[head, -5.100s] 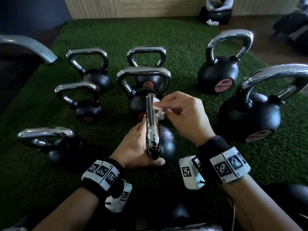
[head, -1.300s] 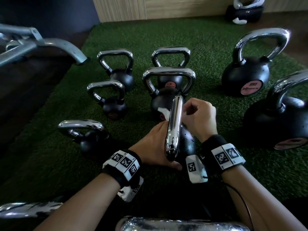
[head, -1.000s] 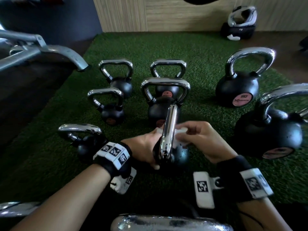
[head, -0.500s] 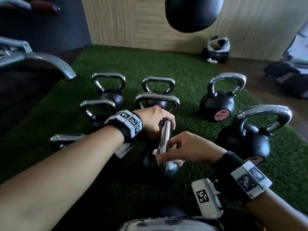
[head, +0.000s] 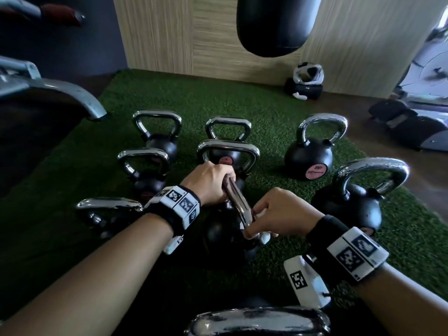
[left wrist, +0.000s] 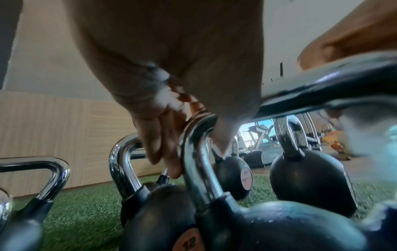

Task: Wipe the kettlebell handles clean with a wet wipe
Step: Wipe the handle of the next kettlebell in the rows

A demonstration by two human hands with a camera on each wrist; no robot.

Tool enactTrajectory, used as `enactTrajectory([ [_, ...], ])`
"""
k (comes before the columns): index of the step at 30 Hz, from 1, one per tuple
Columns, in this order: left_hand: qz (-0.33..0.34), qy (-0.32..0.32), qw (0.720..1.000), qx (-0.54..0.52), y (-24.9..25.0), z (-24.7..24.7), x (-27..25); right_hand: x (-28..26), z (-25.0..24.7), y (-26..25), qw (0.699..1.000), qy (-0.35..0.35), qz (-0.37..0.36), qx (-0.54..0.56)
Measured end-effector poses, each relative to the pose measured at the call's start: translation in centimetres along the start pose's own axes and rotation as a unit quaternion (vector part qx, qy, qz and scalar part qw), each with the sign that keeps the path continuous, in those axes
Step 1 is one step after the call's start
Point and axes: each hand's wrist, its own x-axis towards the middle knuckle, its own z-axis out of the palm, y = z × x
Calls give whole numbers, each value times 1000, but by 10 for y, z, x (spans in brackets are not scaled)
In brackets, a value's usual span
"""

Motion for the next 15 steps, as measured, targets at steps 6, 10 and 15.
enactTrajectory([
  [6,-72,55,994,57,-17,-7,-43,-8,-11,19,988,106,-83,-80],
  [10,-82,38,994,66,-18,-12,-75,9,-8,23,983,133,-94,-87],
  [15,-100,33,994,22,-15,-15,-85,20,-15,24,977,119,-102,-145],
])
